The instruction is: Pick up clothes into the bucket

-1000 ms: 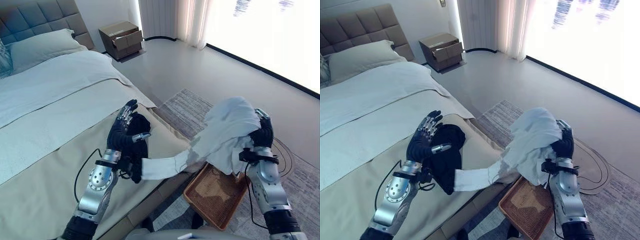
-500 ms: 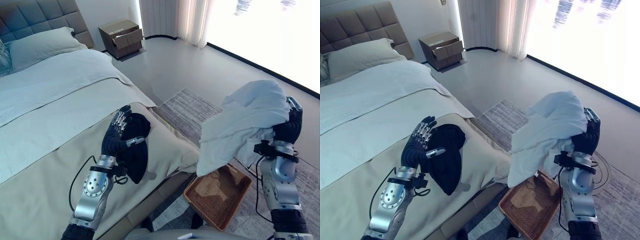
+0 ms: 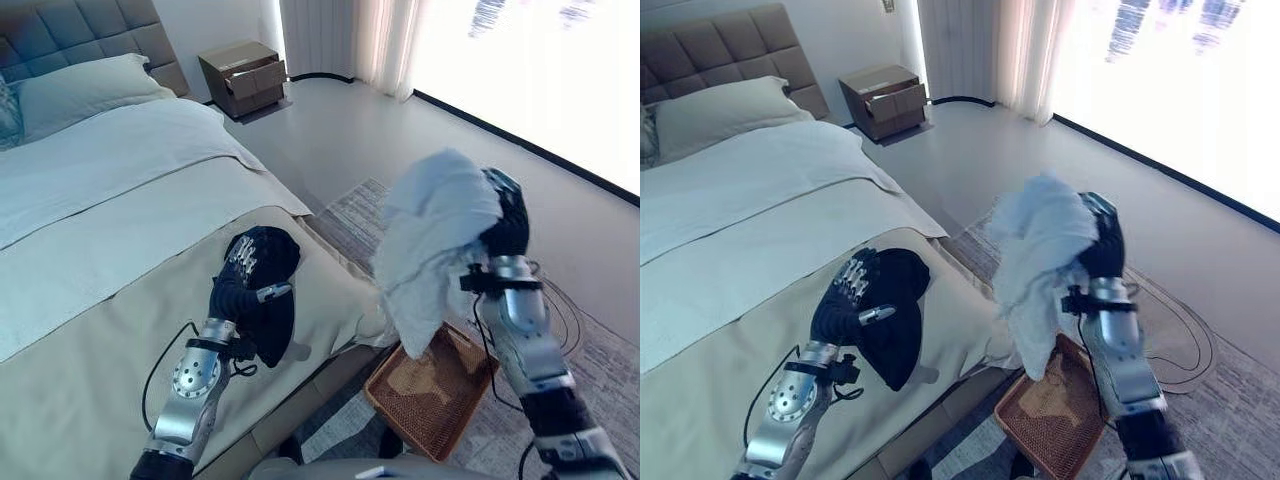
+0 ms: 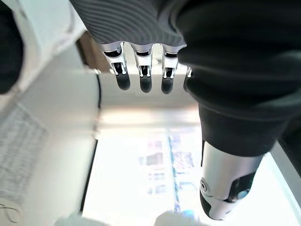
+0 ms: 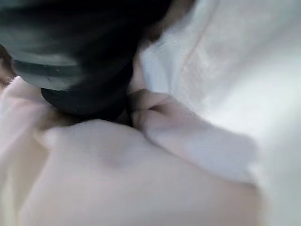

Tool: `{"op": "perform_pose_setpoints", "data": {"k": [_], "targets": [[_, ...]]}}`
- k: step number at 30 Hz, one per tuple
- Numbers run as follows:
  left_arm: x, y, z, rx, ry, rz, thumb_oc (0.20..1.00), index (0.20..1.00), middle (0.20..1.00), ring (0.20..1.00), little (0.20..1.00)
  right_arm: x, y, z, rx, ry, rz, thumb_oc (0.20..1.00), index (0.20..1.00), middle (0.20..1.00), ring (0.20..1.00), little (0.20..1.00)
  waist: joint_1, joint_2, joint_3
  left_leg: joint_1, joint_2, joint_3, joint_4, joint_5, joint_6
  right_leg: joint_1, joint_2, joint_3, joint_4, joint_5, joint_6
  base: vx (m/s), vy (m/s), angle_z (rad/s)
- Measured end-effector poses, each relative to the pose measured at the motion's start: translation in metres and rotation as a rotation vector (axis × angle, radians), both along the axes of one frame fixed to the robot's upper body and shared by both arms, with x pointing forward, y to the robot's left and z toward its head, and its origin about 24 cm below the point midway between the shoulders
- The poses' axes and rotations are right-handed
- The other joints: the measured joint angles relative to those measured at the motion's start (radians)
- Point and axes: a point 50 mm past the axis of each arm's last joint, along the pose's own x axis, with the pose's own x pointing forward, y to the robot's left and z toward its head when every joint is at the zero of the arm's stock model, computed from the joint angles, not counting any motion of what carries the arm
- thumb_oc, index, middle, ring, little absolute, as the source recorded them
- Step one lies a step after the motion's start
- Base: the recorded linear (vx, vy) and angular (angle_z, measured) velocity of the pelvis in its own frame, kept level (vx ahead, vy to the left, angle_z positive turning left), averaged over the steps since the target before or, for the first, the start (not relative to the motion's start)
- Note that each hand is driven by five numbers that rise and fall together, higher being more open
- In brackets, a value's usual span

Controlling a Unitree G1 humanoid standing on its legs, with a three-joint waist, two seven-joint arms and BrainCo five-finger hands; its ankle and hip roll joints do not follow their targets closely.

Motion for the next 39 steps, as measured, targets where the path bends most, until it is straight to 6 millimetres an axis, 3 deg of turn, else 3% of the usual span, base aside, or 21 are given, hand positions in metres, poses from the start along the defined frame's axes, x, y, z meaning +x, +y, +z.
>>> {"op": "perform_pose_setpoints", "data": {"k": [4,8,9,14,15,16,21,22,24,28,37,39], "targets": [[-0.011,0.006,-0.011,-0.008,0.055,0.037,1.000,1.000,1.000,1.000,1.000,0.016,0.026,0.021,-0.048,-0.050,0.084,0.200,0.200,0.200,0.200,0.200,0.047,-0.018,0.001,-0.019,0.000,-0.019,0.012,0.000,0.000,0.001,-0.001,-0.022,0.000,0.000,-0.001,-0.01,0.002,0.14],[-0.021,0.021,-0.017,0.002,0.087,0.113,1.000,1.000,1.000,1.000,1.000,0.030,0.036,0.035,-0.080,-0.070,0.091,0.200,0.200,0.200,0.200,0.200,0.118,-0.047,0.009,-0.044,-0.003,-0.059,0.021,0.006,-0.009,0.004,-0.003,-0.059,0.000,-0.003,0.000,0.00,-0.009,0.29],[-0.022,0.025,-0.017,0.007,0.090,0.135,1.000,1.000,1.000,1.000,1.000,0.034,0.037,0.036,-0.087,-0.069,0.089,0.200,0.200,0.200,0.200,0.200,0.118,-0.054,0.009,-0.049,-0.003,-0.066,0.023,0.006,-0.010,0.003,-0.003,-0.068,0.000,-0.005,0.000,-0.01,-0.003,0.35],[-0.027,0.043,-0.016,0.034,0.091,0.214,1.000,1.000,1.000,1.000,1.000,0.056,0.049,0.052,-0.118,-0.066,0.062,0.200,0.200,0.200,0.200,0.200,0.202,-0.087,0.032,-0.097,-0.009,-0.134,0.024,0.017,-0.021,0.002,-0.006,-0.134,0.000,-0.014,0.001,0.00,-0.011,0.37],[-0.028,0.044,-0.016,0.035,0.092,0.222,1.000,1.000,1.000,1.000,1.000,0.058,0.050,0.056,-0.123,-0.073,0.059,0.200,0.200,0.200,0.200,0.200,0.194,-0.093,0.035,-0.101,-0.010,-0.146,0.026,0.014,-0.026,-0.001,-0.006,-0.146,0.000,-0.017,0.003,0.01,-0.017,0.56],[-0.028,0.046,-0.016,0.041,0.095,0.231,1.000,1.000,1.000,1.000,1.000,0.061,0.054,0.061,-0.120,-0.084,0.055,0.200,0.200,0.200,0.200,0.200,0.221,-0.094,0.045,-0.118,-0.014,-0.167,0.026,0.016,-0.027,0.002,-0.007,-0.167,0.000,-0.019,0.005,0.01,-0.008,0.44],[-0.028,0.048,-0.015,0.046,0.090,0.248,1.000,1.000,1.000,1.000,1.000,0.080,0.060,0.053,-0.219,-0.019,-0.004,0.200,0.200,0.200,0.200,0.200,0.283,-0.105,0.068,-0.140,-0.030,-0.214,0.036,0.030,-0.027,0.002,-0.017,-0.214,0.000,-0.024,0.006,0.00,-0.002,0.31],[-0.027,0.047,-0.014,0.046,0.084,0.246,1.000,1.000,1.000,1.000,1.000,0.089,0.061,0.046,-0.261,0.030,-0.028,1.000,1.000,1.000,1.000,1.000,0.280,-0.107,0.072,-0.143,-0.034,-0.219,0.038,0.031,-0.028,0.003,-0.021,-0.218,0.000,-0.024,0.007,0.00,-0.004,0.18],[-0.026,0.048,-0.013,0.048,0.080,0.247,1.000,1.000,1.000,1.000,1.000,0.102,0.062,0.030,-0.343,0.124,-0.071,1.000,1.000,1.000,1.000,1.000,0.289,-0.111,0.074,-0.145,-0.037,-0.221,0.040,0.031,-0.028,0.002,-0.024,-0.220,0.000,-0.024,0.007,-0.02,0.006,0.07],[-0.020,0.048,-0.007,0.051,0.051,0.256,1.000,1.000,1.000,1.000,1.000,0.107,0.059,0.023,-0.406,0.175,-0.135,1.000,1.000,1.000,1.000,1.000,0.292,-0.118,0.105,-0.148,-0.038,-0.222,0.041,0.030,-0.028,0.001,-0.024,-0.222,0.000,-0.024,0.007,-0.01,0.006,0.01],[-0.015,0.050,-0.001,0.048,0.027,0.290,1.000,1.000,1.000,1.000,1.000,0.109,0.057,0.019,-0.418,0.195,-0.221,1.000,1.000,1.000,1.000,1.000,0.238,-0.120,0.116,-0.136,-0.033,-0.193,0.040,0.030,-0.028,-0.004,-0.024,-0.192,0.000,-0.024,0.006,-0.01,0.017,-0.08],[-0.015,0.050,-0.001,0.047,0.027,0.292,1.000,1.000,1.000,1.000,1.000,0.110,0.054,0.018,-0.432,0.200,-0.241,1.000,1.000,1.000,1.000,1.000,0.210,-0.120,0.116,-0.133,-0.031,-0.182,0.041,0.030,-0.028,-0.008,-0.022,-0.181,0.000,-0.023,0.006,-0.01,0.024,-0.25]]}}
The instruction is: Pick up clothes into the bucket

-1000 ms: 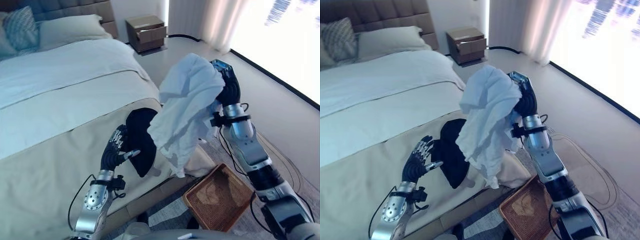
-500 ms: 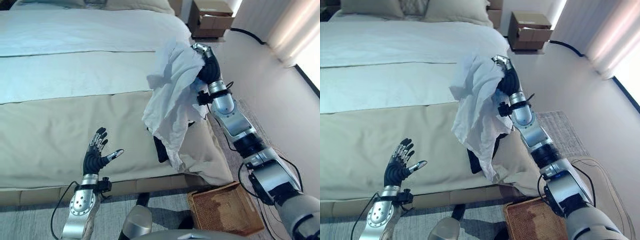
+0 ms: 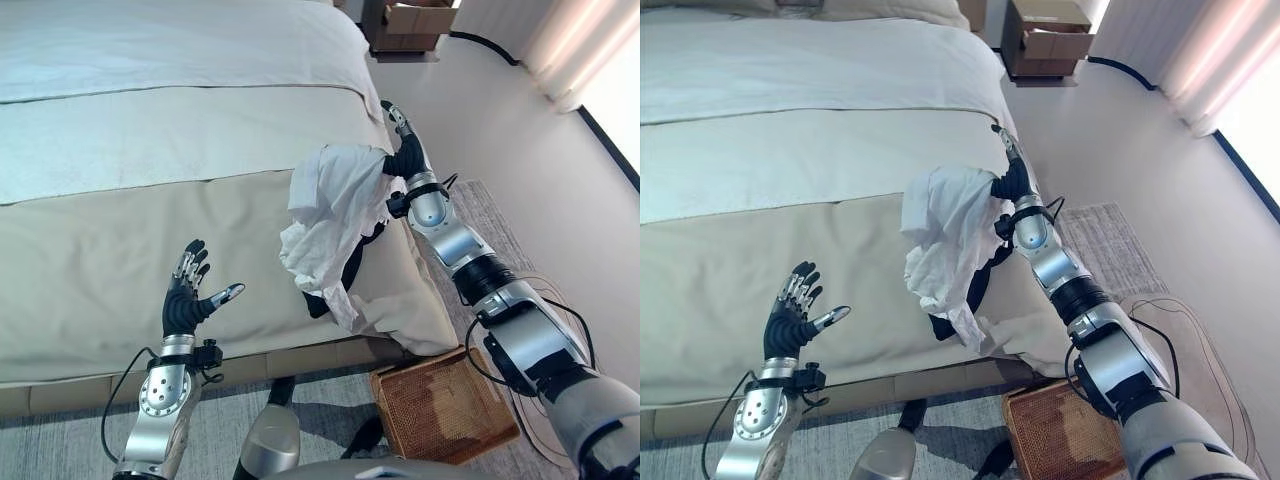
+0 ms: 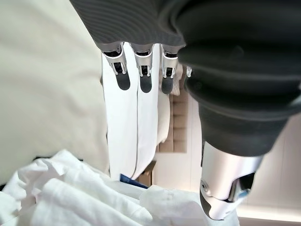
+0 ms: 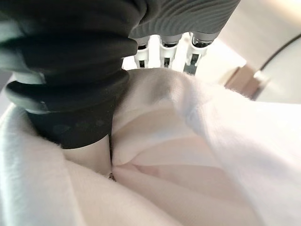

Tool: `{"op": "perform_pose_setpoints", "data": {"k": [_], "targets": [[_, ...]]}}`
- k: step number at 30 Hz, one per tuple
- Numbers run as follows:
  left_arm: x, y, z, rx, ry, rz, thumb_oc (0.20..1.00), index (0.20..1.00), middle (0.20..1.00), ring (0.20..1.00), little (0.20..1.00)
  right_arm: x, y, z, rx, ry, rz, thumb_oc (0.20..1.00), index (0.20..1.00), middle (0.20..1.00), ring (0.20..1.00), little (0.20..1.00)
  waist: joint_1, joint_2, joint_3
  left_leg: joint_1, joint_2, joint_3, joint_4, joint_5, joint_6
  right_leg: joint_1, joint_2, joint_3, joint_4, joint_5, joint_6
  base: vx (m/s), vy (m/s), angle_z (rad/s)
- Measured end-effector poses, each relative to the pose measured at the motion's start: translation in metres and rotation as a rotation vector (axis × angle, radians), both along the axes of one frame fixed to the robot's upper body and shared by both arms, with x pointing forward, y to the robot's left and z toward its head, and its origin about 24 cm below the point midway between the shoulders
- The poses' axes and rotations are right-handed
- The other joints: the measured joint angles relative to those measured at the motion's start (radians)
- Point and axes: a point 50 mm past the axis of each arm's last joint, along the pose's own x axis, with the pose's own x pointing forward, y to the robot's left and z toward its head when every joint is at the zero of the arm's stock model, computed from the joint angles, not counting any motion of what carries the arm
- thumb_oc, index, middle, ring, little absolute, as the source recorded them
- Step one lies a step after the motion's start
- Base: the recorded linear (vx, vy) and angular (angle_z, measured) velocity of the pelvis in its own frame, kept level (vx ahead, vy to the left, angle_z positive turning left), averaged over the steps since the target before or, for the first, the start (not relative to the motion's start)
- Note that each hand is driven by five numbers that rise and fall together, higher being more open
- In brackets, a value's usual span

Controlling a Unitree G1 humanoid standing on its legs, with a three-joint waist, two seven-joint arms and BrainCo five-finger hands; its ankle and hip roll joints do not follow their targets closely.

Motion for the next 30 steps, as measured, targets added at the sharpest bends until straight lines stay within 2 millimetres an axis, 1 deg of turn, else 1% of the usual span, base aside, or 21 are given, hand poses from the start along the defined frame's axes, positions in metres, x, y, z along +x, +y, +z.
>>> {"op": "perform_pose_setpoints", "data": {"k": [2,3,4,6,7,9,10,11,12,14,16,18,19,21,23,24,25,26,27,29,30], "targets": [[0.000,0.000,-0.001,0.000,0.006,0.000,1.000,1.000,1.000,1.000,1.000,0.001,-0.008,-0.001,-0.002,0.007,-0.030,1.000,1.000,1.000,1.000,1.000,-0.002,0.000,0.000,0.002,0.004,0.019,0.000,0.000,0.000,-0.008,0.001,0.018,0.000,0.005,-0.002,-0.01,0.013,-0.23],[0.000,0.000,-0.001,0.000,0.009,-0.001,1.000,1.000,1.000,1.000,1.000,0.000,-0.014,-0.003,-0.002,0.010,-0.044,1.000,1.000,1.000,1.000,1.000,-0.016,0.000,0.000,0.003,0.004,0.023,0.000,0.000,0.000,-0.010,0.002,0.023,0.000,0.006,-0.002,-0.01,0.011,-0.13],[0.000,0.000,-0.002,0.001,0.014,0.002,1.000,1.000,1.000,1.000,1.000,-0.002,-0.028,-0.011,0.012,0.026,-0.087,1.000,1.000,1.000,1.000,1.000,-0.019,0.001,0.001,0.006,0.004,0.023,-0.001,0.000,0.000,-0.007,0.001,0.024,0.000,0.006,-0.003,0.00,0.007,-0.07],[-0.001,0.000,-0.002,0.001,0.019,0.002,1.000,1.000,1.000,1.000,1.000,-0.006,-0.044,-0.022,0.020,0.048,-0.133,1.000,1.000,1.000,1.000,1.000,-0.034,0.002,0.001,0.011,0.004,0.030,-0.003,0.000,0.000,-0.006,0.001,0.030,0.000,0.006,-0.002,0.00,0.006,-0.10],[-0.001,0.000,-0.002,0.004,0.020,0.001,1.000,1.000,1.000,1.000,1.000,-0.012,-0.056,-0.033,0.040,0.067,-0.167,1.000,1.000,1.000,1.000,1.000,-0.049,0.004,0.002,0.015,0.005,0.038,-0.005,0.000,0.000,-0.009,0.001,0.039,0.001,0.007,-0.002,-0.02,0.006,-0.16],[-0.001,0.001,-0.002,0.004,0.020,0.003,1.000,1.000,1.000,1.000,1.000,-0.022,-0.067,-0.049,0.056,0.097,-0.192,1.000,1.000,1.000,1.000,1.000,-0.052,0.008,0.004,0.022,0.006,0.051,-0.006,0.000,0.000,-0.011,0.001,0.052,0.001,0.010,-0.005,-0.02,0.000,-0.20],[-0.001,0.000,-0.002,0.005,0.020,0.001,1.000,1.000,1.000,1.000,1.000,-0.028,-0.074,-0.064,0.004,0.149,-0.191,1.000,1.000,1.000,1.000,1.000,-0.072,0.011,0.006,0.029,0.007,0.060,-0.011,0.000,0.001,-0.011,0.001,0.059,0.001,0.011,-0.005,-0.01,-0.004,-0.19],[-0.001,0.001,-0.002,0.005,0.020,0.001,1.000,1.000,1.000,1.000,1.000,-0.030,-0.076,-0.070,-0.053,0.174,-0.174,1.000,1.000,1.000,1.000,1.000,-0.072,0.015,0.006,0.030,0.007,0.064,-0.013,0.000,0.001,-0.011,0.001,0.063,0.001,0.011,-0.005,-0.01,-0.006,-0.21],[-0.001,0.001,-0.002,0.006,0.020,-0.005,1.000,1.000,1.000,1.000,1.000,-0.032,-0.079,-0.073,-0.115,0.202,-0.148,1.000,1.000,1.000,1.000,1.000,-0.079,0.017,0.007,0.031,0.008,0.073,-0.014,0.000,0.001,-0.016,0.001,0.071,0.001,0.011,-0.005,-0.02,-0.008,-0.28],[0.000,-0.002,-0.002,0.008,0.019,-0.034,1.000,1.000,1.000,1.000,1.000,-0.034,-0.092,-0.073,-0.237,0.250,-0.110,1.000,1.000,1.000,1.000,1.000,-0.097,0.022,0.007,0.031,0.012,0.081,-0.014,0.000,0.001,-0.023,0.004,0.082,0.000,0.016,-0.006,-0.03,0.000,-0.19],[0.000,-0.003,-0.002,0.010,0.020,-0.053,1.000,1.000,1.000,1.000,1.000,-0.034,-0.100,-0.068,-0.298,0.260,-0.102,1.000,1.000,1.000,1.000,1.000,-0.099,0.024,0.006,0.035,0.015,0.095,-0.014,0.000,0.001,-0.026,0.006,0.093,0.000,0.018,-0.007,-0.03,0.009,-0.18],[0.000,-0.004,-0.002,0.009,0.023,-0.065,1.000,1.000,1.000,1.000,1.000,-0.030,-0.100,-0.057,-0.331,0.230,-0.103,1.000,1.000,1.000,1.000,1.000,-0.103,0.028,0.007,0.041,0.020,0.107,-0.015,0.000,0.001,-0.029,0.011,0.108,0.000,0.020,-0.009,-0.03,0.004,-0.23],[0.001,-0.005,-0.002,0.009,0.020,-0.070,1.000,1.000,1.000,1.000,1.000,-0.025,-0.094,-0.048,-0.410,0.194,-0.092,1.000,1.000,1.000,1.000,1.000,-0.105,0.032,0.008,0.042,0.025,0.110,-0.015,0.000,0.001,-0.031,0.015,0.111,0.000,0.021,-0.010,-0.02,-0.003,-0.07],[0.003,-0.006,0.000,0.007,0.010,-0.076,1.000,1.000,1.000,1.000,1.000,-0.020,-0.086,-0.035,-0.463,0.142,-0.077,1.000,1.000,1.000,1.000,1.000,-0.101,0.037,0.007,0.041,0.030,0.113,-0.016,-0.001,0.001,-0.032,0.020,0.111,0.000,0.021,-0.010,0.00,-0.001,-0.02],[0.003,-0.008,-0.001,-0.006,0.009,-0.075,1.000,1.000,1.000,1.000,1.000,-0.014,-0.077,-0.015,-0.522,0.073,-0.071,1.000,1.000,1.000,1.000,1.000,-0.098,0.046,0.006,0.038,0.033,0.108,-0.015,0.000,0.001,-0.034,0.022,0.109,0.000,0.021,-0.010,-0.01,-0.005,0.03],[0.003,-0.009,-0.002,-0.013,0.010,-0.075,1.000,1.000,1.000,1.000,1.000,-0.011,-0.070,-0.003,-0.551,0.028,-0.065,1.000,1.000,1.000,1.000,1.000,-0.095,0.050,0.005,0.032,0.033,0.102,-0.014,0.000,0.001,-0.036,0.023,0.106,0.000,0.021,-0.010,-0.01,-0.012,0.07],[0.003,-0.010,-0.002,-0.014,0.010,-0.075,1.000,1.000,1.000,1.000,1.000,-0.009,-0.064,0.004,-0.569,0.000,-0.057,1.000,1.000,1.000,1.000,1.000,-0.094,0.050,0.005,0.030,0.033,0.101,-0.013,0.000,0.001,-0.037,0.023,0.104,0.000,0.021,-0.010,-0.01,-0.019,0.08],[0.003,-0.010,-0.002,-0.014,0.009,-0.075,1.000,1.000,1.000,1.000,1.000,-0.006,-0.052,0.015,-0.598,-0.050,-0.041,1.000,1.000,1.000,1.000,1.000,-0.093,0.050,0.005,0.028,0.033,0.097,-0.012,0.000,0.001,-0.037,0.024,0.101,0.000,0.021,-0.010,0.00,-0.017,0.06],[0.003,-0.010,-0.002,-0.014,0.009,-0.076,1.000,1.000,1.000,1.000,1.000,-0.005,-0.047,0.020,-0.609,-0.071,-0.031,1.000,1.000,1.000,1.000,1.000,-0.090,0.050,0.005,0.027,0.033,0.096,-0.012,0.000,0.001,-0.035,0.024,0.100,0.000,0.021,-0.010,0.00,-0.012,0.08],[0.004,-0.011,-0.001,-0.014,0.004,-0.081,1.000,1.000,1.000,1.000,1.000,-0.005,-0.027,0.043,-0.638,-0.171,0.007,1.000,1.000,1.000,1.000,1.000,-0.080,0.049,0.004,0.019,0.032,0.085,-0.011,0.000,0.000,-0.034,0.023,0.086,0.000,0.021,-0.010,0.00,-0.020,0.17],[0.004,-0.011,0.000,-0.013,0.003,-0.080,1.000,1.000,1.000,1.000,1.000,-0.005,-0.024,0.047,-0.640,-0.186,0.011,1.000,1.000,1.000,1.000,1.000,-0.069,0.050,0.003,0.014,0.032,0.074,-0.008,0.000,0.000,-0.034,0.023,0.076,0.000,0.020,-0.011,0.01,-0.025,0.31]]}}
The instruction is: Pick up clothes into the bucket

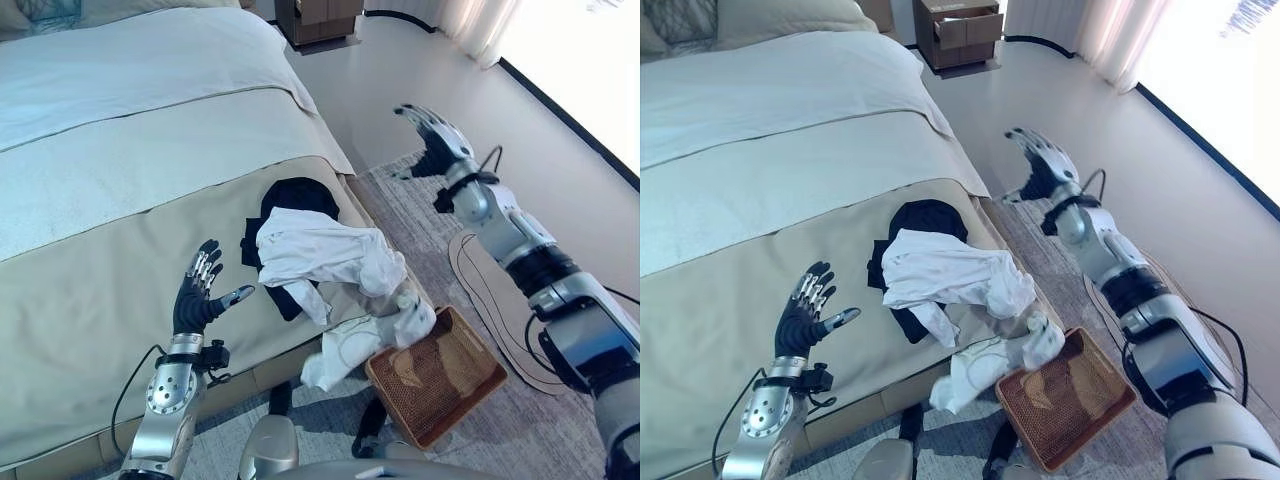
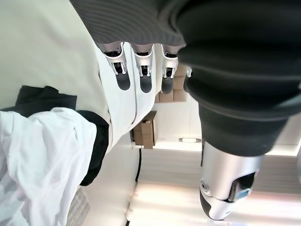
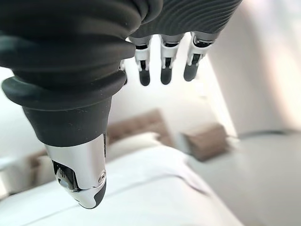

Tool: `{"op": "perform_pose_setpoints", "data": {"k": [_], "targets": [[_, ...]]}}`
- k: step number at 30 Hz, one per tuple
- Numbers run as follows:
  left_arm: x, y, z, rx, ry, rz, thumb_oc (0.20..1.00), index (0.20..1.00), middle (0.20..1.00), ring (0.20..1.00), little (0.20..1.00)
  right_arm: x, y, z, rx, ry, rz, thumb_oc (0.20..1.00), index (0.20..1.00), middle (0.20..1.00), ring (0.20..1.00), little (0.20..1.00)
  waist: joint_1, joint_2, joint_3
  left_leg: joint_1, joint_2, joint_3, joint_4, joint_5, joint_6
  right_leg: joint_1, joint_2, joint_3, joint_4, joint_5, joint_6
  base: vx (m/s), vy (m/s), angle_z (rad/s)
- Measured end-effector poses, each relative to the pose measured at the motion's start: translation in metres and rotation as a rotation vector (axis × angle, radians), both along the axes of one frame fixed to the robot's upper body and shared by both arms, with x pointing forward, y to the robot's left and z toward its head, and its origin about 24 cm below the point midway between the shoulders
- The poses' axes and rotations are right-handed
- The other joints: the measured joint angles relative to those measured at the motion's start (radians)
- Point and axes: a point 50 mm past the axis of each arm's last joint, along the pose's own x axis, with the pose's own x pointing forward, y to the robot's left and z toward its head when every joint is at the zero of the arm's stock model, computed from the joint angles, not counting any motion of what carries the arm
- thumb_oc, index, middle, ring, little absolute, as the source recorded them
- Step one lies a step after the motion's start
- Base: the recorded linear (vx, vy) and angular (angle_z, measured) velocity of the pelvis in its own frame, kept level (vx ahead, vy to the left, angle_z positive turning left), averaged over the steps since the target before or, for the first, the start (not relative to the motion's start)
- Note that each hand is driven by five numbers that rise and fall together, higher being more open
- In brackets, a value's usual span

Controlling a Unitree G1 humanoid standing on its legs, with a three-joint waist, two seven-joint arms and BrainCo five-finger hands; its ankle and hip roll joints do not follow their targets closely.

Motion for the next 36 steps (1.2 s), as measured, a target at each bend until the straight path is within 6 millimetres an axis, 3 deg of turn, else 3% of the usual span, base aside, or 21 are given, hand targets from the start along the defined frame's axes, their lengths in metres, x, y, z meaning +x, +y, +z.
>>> {"op": "perform_pose_setpoints", "data": {"k": [7,10,13,15,20,23,30,33,36], "targets": [[0.001,0.002,0.002,0.003,-0.007,0.017,1.000,1.000,1.000,1.000,1.000,0.003,0.026,0.027,0.016,-0.091,0.053,1.000,1.000,1.000,1.000,1.000,0.053,-0.006,-0.003,-0.026,-0.009,-0.034,0.010,0.000,0.000,-0.001,-0.005,-0.030,0.000,-0.001,-0.001,0.00,0.002,0.16],[0.002,0.003,0.003,0.003,-0.012,0.033,1.000,1.000,1.000,1.000,1.000,0.002,0.030,0.026,0.034,-0.092,0.066,1.000,1.000,1.000,1.000,1.000,0.049,-0.013,-0.004,-0.028,-0.012,-0.033,0.010,0.000,0.000,-0.003,-0.008,-0.031,0.000,-0.001,-0.001,0.00,0.005,0.02],[0.002,0.004,0.003,0.012,-0.015,0.044,1.000,1.000,1.000,1.000,1.000,-0.003,0.020,0.019,0.130,-0.087,0.061,1.000,1.000,1.000,1.000,1.000,0.045,-0.023,-0.008,-0.035,-0.013,-0.031,0.011,0.000,0.000,-0.011,-0.008,-0.028,0.000,-0.001,-0.001,0.00,0.008,-0.02],[0.002,0.004,0.004,0.021,-0.016,0.051,1.000,1.000,1.000,1.000,1.000,-0.010,0.007,0.004,0.217,-0.072,0.041,1.000,1.000,1.000,1.000,1.000,0.044,-0.029,-0.009,-0.036,-0.012,-0.027,0.011,0.000,0.000,-0.015,-0.008,-0.025,0.001,-0.001,-0.001,-0.01,0.024,-0.04],[0.003,0.009,0.000,0.235,0.009,0.042,1.000,1.000,1.000,1.000,1.000,-0.027,-0.031,-0.062,0.320,0.086,-0.069,1.000,1.000,1.000,1.000,1.000,-0.003,-0.036,-0.008,-0.035,-0.011,-0.003,0.009,0.000,0.000,-0.027,-0.008,-0.001,0.001,0.002,0.002,0.00,0.028,-0.13],[0.001,0.013,-0.004,0.332,0.033,0.034,1.000,1.000,1.000,1.000,1.000,-0.052,-0.058,-0.110,0.375,0.198,-0.165,1.000,1.000,1.000,1.000,1.000,-0.033,-0.029,-0.003,-0.026,-0.009,0.012,0.003,0.000,0.000,-0.029,-0.009,0.009,0.000,0.002,0.003,0.00,0.017,-0.16],[0.002,0.010,-0.007,0.331,0.037,0.025,1.000,1.000,1.000,1.000,1.000,-0.095,-0.098,-0.158,0.450,0.289,-0.318,1.000,1.000,1.000,1.000,1.000,-0.089,-0.003,0.019,0.002,0.001,0.045,-0.013,0.000,0.000,-0.026,-0.001,0.040,0.000,0.003,0.003,0.00,0.005,-0.14],[0.002,0.005,-0.008,0.395,0.034,-0.003,1.000,1.000,1.000,1.000,1.000,-0.120,-0.116,-0.181,0.491,0.343,-0.406,1.000,1.000,1.000,1.000,1.000,-0.092,0.014,0.030,0.016,0.001,0.054,-0.023,0.000,0.000,-0.024,-0.001,0.051,0.000,0.003,0.004,0.00,0.007,-0.09],[0.000,0.005,-0.010,0.398,0.040,-0.008,1.000,1.000,1.000,1.000,1.000,-0.134,-0.118,-0.200,0.507,0.397,-0.447,1.000,1.000,1.000,1.000,1.000,-0.120,0.020,0.033,0.016,0.001,0.055,-0.024,0.000,0.000,-0.025,-0.001,0.053,0.000,0.003,0.004,-0.01,-0.004,-0.03]]}}
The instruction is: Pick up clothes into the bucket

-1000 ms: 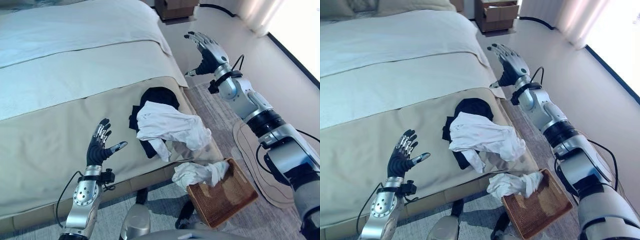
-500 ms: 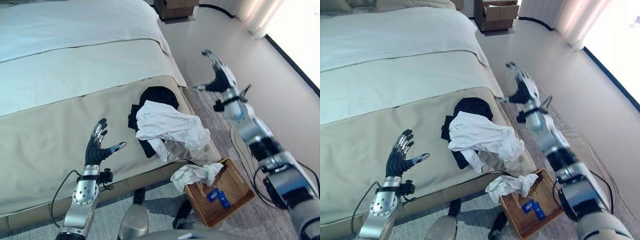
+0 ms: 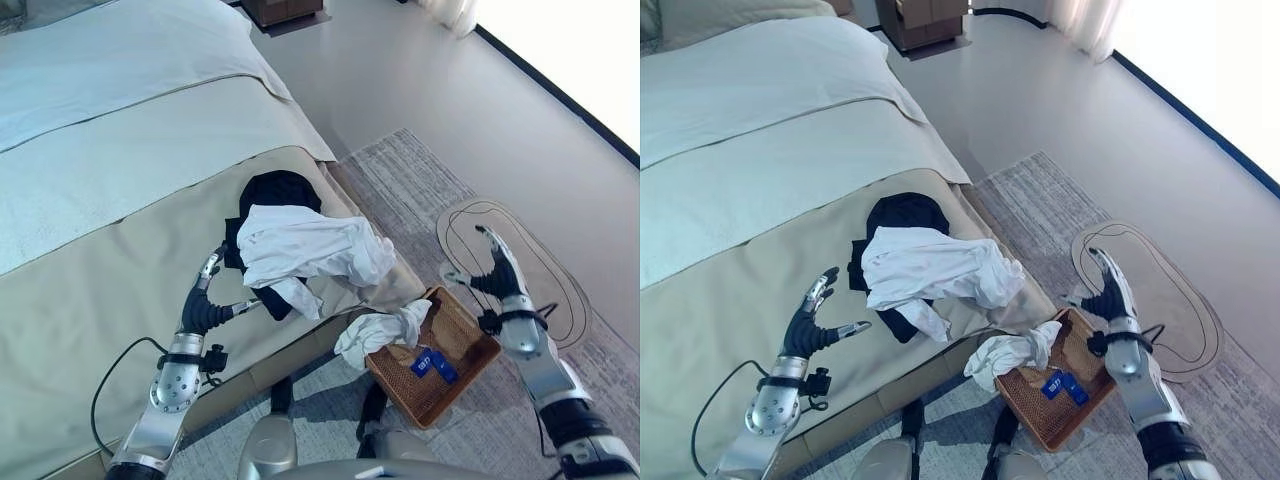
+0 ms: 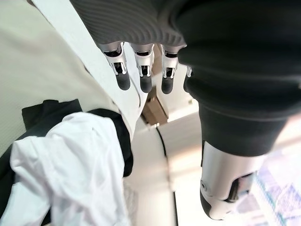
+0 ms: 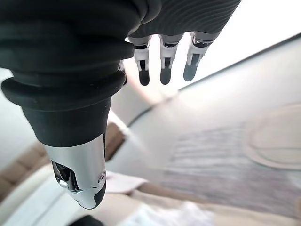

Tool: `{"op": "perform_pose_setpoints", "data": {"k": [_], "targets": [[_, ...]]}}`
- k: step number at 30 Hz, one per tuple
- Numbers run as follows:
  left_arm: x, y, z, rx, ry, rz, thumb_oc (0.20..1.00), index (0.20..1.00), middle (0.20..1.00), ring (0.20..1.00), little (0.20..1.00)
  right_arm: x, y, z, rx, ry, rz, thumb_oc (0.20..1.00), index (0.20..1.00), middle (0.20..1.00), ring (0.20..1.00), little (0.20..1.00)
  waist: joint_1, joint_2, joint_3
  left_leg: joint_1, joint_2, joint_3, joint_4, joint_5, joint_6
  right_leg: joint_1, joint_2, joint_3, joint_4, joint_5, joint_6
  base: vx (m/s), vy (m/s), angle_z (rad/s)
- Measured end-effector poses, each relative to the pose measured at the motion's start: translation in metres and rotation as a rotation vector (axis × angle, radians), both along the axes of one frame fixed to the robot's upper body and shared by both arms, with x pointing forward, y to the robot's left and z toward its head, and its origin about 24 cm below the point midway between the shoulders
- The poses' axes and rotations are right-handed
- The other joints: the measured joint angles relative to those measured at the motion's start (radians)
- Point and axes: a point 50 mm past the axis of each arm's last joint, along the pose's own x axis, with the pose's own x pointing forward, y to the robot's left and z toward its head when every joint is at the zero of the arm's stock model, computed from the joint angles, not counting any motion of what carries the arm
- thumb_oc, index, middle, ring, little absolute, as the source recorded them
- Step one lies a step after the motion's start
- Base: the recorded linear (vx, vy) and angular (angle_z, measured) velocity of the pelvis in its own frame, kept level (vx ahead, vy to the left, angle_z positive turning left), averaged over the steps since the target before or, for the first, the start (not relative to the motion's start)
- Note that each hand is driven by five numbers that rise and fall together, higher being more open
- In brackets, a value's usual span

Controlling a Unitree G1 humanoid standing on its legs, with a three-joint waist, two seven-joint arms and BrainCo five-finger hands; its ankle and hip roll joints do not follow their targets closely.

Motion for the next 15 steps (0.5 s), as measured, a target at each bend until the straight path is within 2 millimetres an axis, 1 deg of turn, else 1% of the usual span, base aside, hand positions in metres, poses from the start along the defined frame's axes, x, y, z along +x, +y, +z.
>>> {"op": "perform_pose_setpoints", "data": {"k": [1,2,3,5,6,8,10,11,12,13,14,15], "targets": [[0.001,-0.002,0.001,0.002,-0.003,-0.009,1.000,1.000,1.000,1.000,1.000,-0.004,0.001,-0.010,0.025,0.020,-0.026,1.000,1.000,1.000,1.000,1.000,-0.005,0.001,0.001,0.000,0.000,0.000,0.000,0.000,0.000,-0.001,0.000,0.001,0.000,0.000,0.000,-0.04,-0.006,-0.02],[0.002,-0.003,0.001,0.003,-0.007,-0.017,1.000,1.000,1.000,1.000,1.000,-0.007,0.001,-0.015,0.036,0.038,-0.037,1.000,1.000,1.000,1.000,1.000,-0.015,0.003,0.002,-0.001,0.000,0.001,0.000,0.000,0.000,-0.003,0.000,0.002,0.000,0.000,0.000,-0.06,0.001,-0.03],[0.004,-0.006,0.002,0.019,-0.010,-0.037,1.000,1.000,1.000,1.000,1.000,-0.009,0.002,-0.022,0.057,0.057,-0.049,1.000,1.000,1.000,1.000,1.000,-0.025,0.010,0.009,-0.003,-0.001,0.002,0.000,0.000,0.000,-0.006,-0.001,0.003,0.000,0.000,0.001,-0.05,0.009,-0.03],[0.008,-0.013,0.005,0.089,-0.014,-0.106,1.000,1.000,1.000,1.000,1.000,-0.012,0.002,-0.025,0.070,0.061,-0.060,1.000,1.000,1.000,1.000,1.000,-0.024,0.018,0.020,-0.008,-0.001,0.002,0.002,0.000,0.000,-0.010,-0.002,0.004,0.001,-0.001,0.001,-0.04,0.013,-0.03],[0.012,-0.018,0.007,0.138,-0.022,-0.153,1.000,1.000,1.000,1.000,1.000,-0.013,0.003,-0.026,0.082,0.059,-0.064,1.000,1.000,1.000,1.000,1.000,-0.037,0.025,0.023,-0.019,-0.001,0.005,0.004,0.000,0.000,-0.024,-0.002,0.008,0.002,-0.001,0.003,-0.07,0.023,0.00],[0.017,-0.028,0.011,0.158,-0.041,-0.209,1.000,1.000,1.000,1.000,1.000,-0.013,0.006,-0.027,0.109,0.052,-0.068,1.000,1.000,1.000,1.000,1.000,-0.054,0.034,0.034,-0.039,-0.003,0.006,0.012,0.002,0.002,-0.044,-0.004,0.010,0.010,0.003,0.003,-0.10,0.035,-0.03],[0.030,-0.049,0.020,0.191,-0.097,-0.297,1.000,1.000,1.000,1.000,1.000,-0.008,0.009,-0.024,0.121,0.033,-0.064,1.000,1.000,1.000,1.000,1.000,-0.052,0.047,0.063,-0.061,-0.003,0.018,0.027,0.003,0.004,-0.081,-0.010,0.023,0.045,0.003,0.003,-0.12,0.041,-0.14],[0.034,-0.056,0.025,0.202,-0.119,-0.326,1.000,1.000,1.000,1.000,1.000,-0.006,0.010,-0.023,0.123,0.024,-0.061,1.000,1.000,1.000,1.000,1.000,-0.060,0.047,0.076,-0.068,-0.004,0.024,0.033,0.003,0.004,-0.093,-0.012,0.030,0.057,0.003,0.003,-0.14,0.045,-0.17],[0.042,-0.067,0.033,0.224,-0.161,-0.371,1.000,1.000,1.000,1.000,1.000,0.000,0.013,-0.017,0.134,-0.004,-0.053,1.000,1.000,1.000,1.000,1.000,-0.079,0.048,0.102,-0.081,-0.006,0.028,0.044,0.003,0.004,-0.112,-0.018,0.036,0.073,0.003,0.003,-0.10,0.032,-0.12],[0.047,-0.074,0.036,0.233,-0.180,-0.392,1.000,1.000,1.000,1.000,1.000,0.005,0.014,-0.012,0.145,-0.032,-0.052,1.000,1.000,1.000,1.000,1.000,-0.085,0.050,0.114,-0.094,-0.007,0.029,0.056,0.003,0.004,-0.128,-0.022,0.041,0.089,0.002,0.003,-0.17,0.020,-0.17],[0.055,-0.084,0.042,0.253,-0.207,-0.430,1.000,1.000,1.000,1.000,1.000,0.012,0.016,-0.005,0.157,-0.061,-0.046,1.000,1.000,1.000,1.000,1.000,-0.086,0.049,0.141,-0.106,-0.008,0.035,0.063,0.003,0.004,-0.153,-0.025,0.052,0.109,-0.001,0.001,-0.17,0.005,-0.20],[0.063,-0.094,0.048,0.251,-0.236,-0.445,1.000,1.000,1.000,1.000,1.000,0.020,0.020,0.003,0.163,-0.102,-0.037,1.000,1.000,1.000,1.000,1.000,-0.108,0.044,0.159,-0.141,-0.008,0.049,0.090,0.003,0.004,-0.198,-0.030,0.065,0.144,-0.002,0.000,-0.20,0.000,-0.23]]}}
